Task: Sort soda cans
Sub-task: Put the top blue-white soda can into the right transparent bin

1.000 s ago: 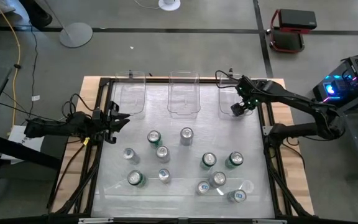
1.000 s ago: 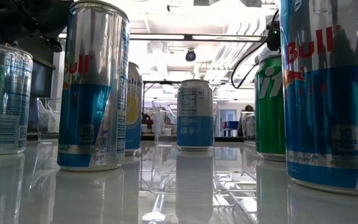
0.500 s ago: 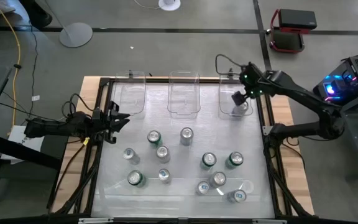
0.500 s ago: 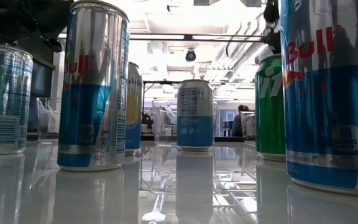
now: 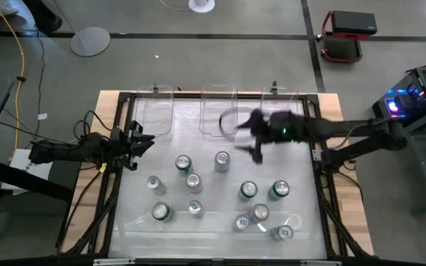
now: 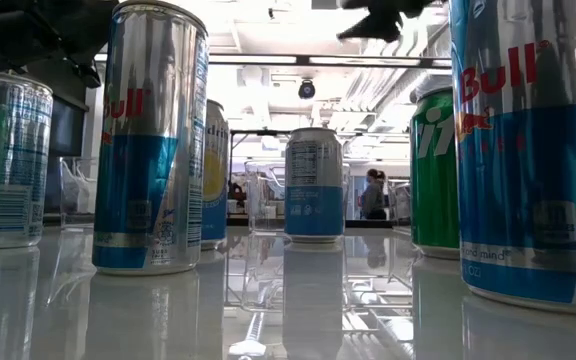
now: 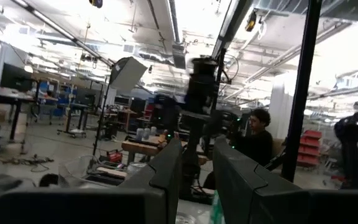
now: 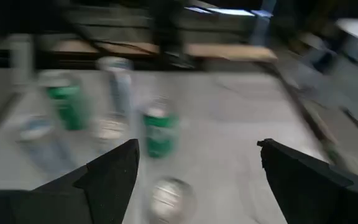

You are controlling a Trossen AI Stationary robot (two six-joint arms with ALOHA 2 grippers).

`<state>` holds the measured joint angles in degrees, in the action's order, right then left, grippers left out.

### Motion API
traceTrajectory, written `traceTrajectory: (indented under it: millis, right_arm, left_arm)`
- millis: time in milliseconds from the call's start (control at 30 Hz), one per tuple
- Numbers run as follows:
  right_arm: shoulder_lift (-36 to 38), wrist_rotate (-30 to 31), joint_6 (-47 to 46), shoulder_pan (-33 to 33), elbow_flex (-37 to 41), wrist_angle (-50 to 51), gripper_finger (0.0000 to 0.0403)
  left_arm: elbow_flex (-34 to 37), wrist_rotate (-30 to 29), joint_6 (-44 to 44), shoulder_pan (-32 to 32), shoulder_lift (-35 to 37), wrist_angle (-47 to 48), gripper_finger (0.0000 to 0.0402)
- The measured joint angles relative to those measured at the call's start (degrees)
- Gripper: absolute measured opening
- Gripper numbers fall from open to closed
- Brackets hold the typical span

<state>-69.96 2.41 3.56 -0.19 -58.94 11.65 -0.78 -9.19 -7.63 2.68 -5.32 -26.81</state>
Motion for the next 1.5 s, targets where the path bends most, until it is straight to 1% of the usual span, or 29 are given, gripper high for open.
traceTrajectory:
  millis: [133,200,267,333,433,533,667,767,933,1100,1233,1367,1433,1500]
  right_arm:
    - [-1.7,-0.4,-1.4,6.6,-2.1,-0.7,0.0323]
    - [-1.8,1.0,-3.7,9.9,-3.7,1.0,0.0323]
    - [-2.0,6.8,-6.3,13.9,-5.4,3.5,0.0323]
    - [-2.3,11.9,-7.9,18.0,-7.2,8.3,0.0323]
    - [-2.9,16.3,-11.2,23.1,-10.1,15.0,0.0323]
    - [-2.9,17.0,-15.7,26.0,-11.2,18.2,0.0323]
    - [-3.4,16.6,-18.4,27.2,-11.2,19.4,0.0323]
    - [-5.7,16.6,-15.7,26.0,-11.3,19.3,0.0323]
    - [-13.1,16.3,-4.9,20.2,-11.2,16.6,0.0323]
    - [-18.9,8.5,1.4,12.0,-11.2,14.2,0.0323]
    - [-20.9,4.4,4.4,6.2,-11.2,13.7,0.0323]
    - [-22.7,-4.6,6.9,1.6,-11.2,13.7,0.0323]
    - [-24.0,-6.0,7.6,0.3,-11.2,13.2,0.0323]
    - [-25.1,-6.1,8.9,-0.6,-11.2,13.0,0.0323]
  left_arm:
    - [0.0,0.0,-1.3,0.0,0.0,0.0,0.0078]
    - [0.0,0.0,-1.3,0.0,0.0,0.0,0.0078]
    - [0.0,0.0,-1.3,0.0,0.0,0.0,0.0078]
    - [0.0,0.0,-1.3,0.0,0.0,0.0,0.0078]
    - [0.0,-0.2,-1.3,0.0,0.0,0.0,0.0078]
    - [0.0,-0.9,-1.3,0.0,0.0,-0.1,0.0078]
    - [0.0,-2.1,-1.9,0.0,0.0,-0.4,0.0078]
    - [0.0,-2.4,-2.2,0.0,0.0,-0.5,0.0078]
    - [0.0,-4.0,-2.2,0.0,0.0,-1.1,0.0078]
    - [0.0,-4.2,-1.7,0.0,0.0,-2.4,0.0078]
    - [0.0,-4.2,-1.7,0.0,0.0,-2.7,0.0078]
    - [0.0,-4.2,-1.7,0.0,0.0,-2.7,0.0078]
    - [0.0,-4.2,-1.7,0.0,0.0,-2.7,0.0078]
    - [0.0,-4.2,-1.7,0.0,0.0,-2.7,0.0078]
